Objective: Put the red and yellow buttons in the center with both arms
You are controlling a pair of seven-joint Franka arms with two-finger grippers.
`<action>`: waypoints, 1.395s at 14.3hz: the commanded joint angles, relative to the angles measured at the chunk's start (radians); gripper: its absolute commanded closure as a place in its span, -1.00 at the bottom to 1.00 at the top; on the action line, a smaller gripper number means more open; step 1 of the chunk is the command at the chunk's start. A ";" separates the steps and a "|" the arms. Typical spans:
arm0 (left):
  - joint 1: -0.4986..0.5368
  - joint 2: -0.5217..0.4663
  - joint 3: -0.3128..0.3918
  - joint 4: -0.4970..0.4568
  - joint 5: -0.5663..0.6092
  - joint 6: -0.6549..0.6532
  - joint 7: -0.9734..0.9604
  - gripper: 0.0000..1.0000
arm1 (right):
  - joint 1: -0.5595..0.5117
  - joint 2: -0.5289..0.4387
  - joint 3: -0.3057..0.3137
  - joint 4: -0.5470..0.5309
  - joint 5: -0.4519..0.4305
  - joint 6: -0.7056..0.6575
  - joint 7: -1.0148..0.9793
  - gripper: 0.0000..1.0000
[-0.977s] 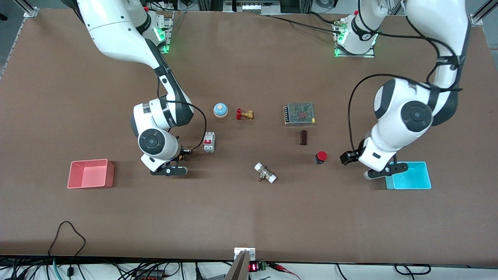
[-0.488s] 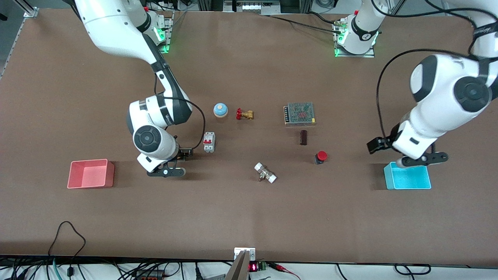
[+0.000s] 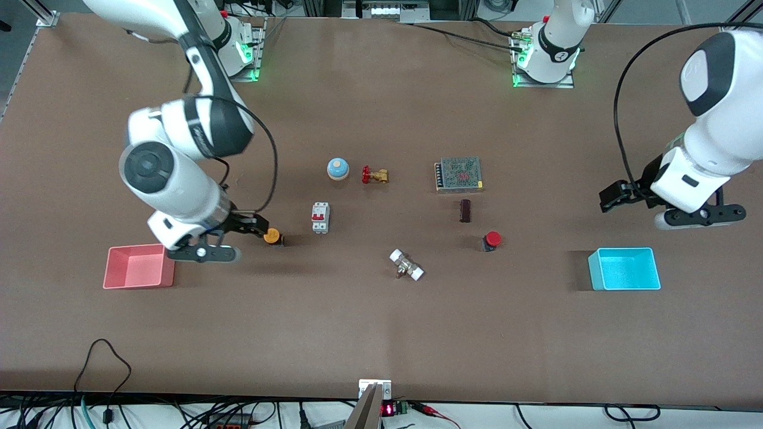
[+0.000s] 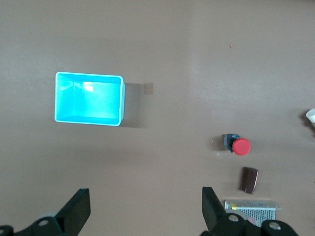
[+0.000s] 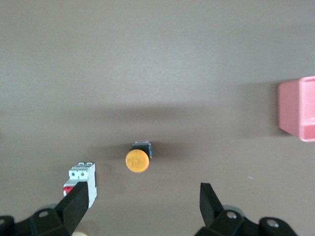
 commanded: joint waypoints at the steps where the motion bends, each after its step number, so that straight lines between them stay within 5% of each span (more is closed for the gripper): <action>1: 0.031 -0.058 -0.010 -0.018 0.017 -0.039 0.067 -1.00 | -0.039 -0.053 -0.005 0.007 0.009 -0.070 -0.018 -1.00; 5: 0.071 -0.109 -0.012 -0.031 0.016 -0.065 0.132 -1.00 | -0.184 -0.164 0.008 0.007 0.010 -0.134 -0.052 -1.00; 8: 0.076 -0.121 -0.015 -0.034 0.016 -0.054 0.142 -1.00 | -0.310 -0.210 0.022 0.007 0.002 -0.250 -0.269 -1.00; 12: 0.077 -0.198 -0.016 -0.153 0.016 0.036 0.142 -1.00 | -0.335 -0.317 -0.021 -0.028 -0.012 -0.323 -0.359 -1.00; 16: 0.077 -0.199 -0.018 -0.147 0.016 0.026 0.142 -1.00 | -0.329 -0.427 -0.018 -0.165 -0.038 -0.285 -0.359 -1.00; 20: 0.077 -0.199 -0.018 -0.146 0.016 0.007 0.142 -1.00 | -0.327 -0.448 -0.016 -0.176 -0.046 -0.291 -0.373 -1.00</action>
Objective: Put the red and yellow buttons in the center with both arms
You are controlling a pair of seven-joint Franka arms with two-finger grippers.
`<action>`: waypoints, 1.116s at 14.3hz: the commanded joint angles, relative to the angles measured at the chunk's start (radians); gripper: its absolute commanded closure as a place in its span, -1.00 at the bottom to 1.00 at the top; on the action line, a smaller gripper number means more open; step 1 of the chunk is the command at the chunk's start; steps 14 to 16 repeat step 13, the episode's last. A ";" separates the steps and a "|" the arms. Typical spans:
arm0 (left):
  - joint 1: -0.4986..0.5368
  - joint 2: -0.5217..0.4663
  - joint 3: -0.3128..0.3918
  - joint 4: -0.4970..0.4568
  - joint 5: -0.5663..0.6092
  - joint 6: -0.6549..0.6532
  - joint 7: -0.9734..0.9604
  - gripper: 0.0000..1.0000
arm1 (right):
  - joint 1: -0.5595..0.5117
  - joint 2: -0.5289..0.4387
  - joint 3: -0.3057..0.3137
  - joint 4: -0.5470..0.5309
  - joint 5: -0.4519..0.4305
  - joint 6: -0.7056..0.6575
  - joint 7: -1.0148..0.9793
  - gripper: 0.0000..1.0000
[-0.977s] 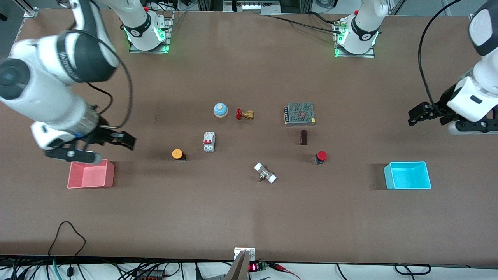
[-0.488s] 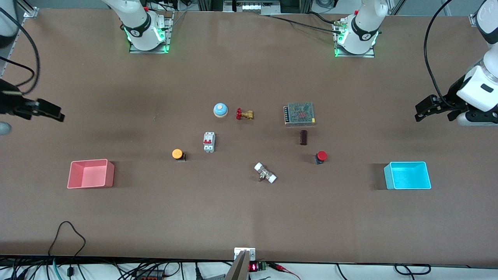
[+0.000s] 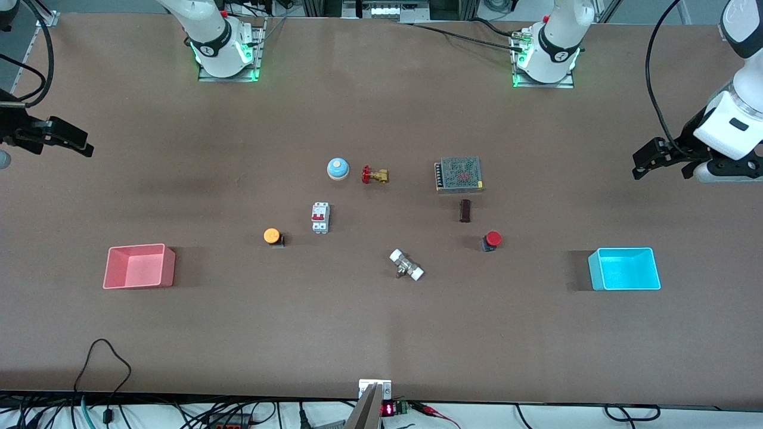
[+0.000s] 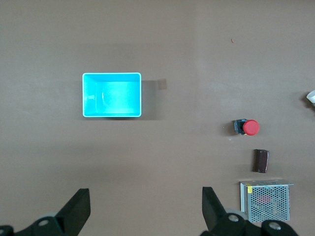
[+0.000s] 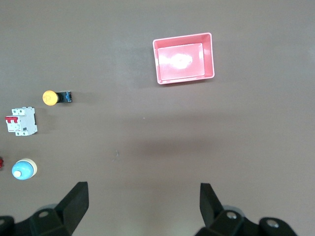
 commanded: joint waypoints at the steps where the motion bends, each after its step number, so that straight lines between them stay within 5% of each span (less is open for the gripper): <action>1: 0.011 -0.025 -0.012 -0.020 0.016 -0.003 0.019 -1.00 | 0.005 -0.036 0.003 -0.037 -0.014 0.016 -0.020 -1.00; 16: 0.011 -0.023 -0.013 -0.020 0.016 -0.002 0.019 -1.00 | 0.003 -0.032 0.003 -0.028 -0.014 -0.021 -0.022 -1.00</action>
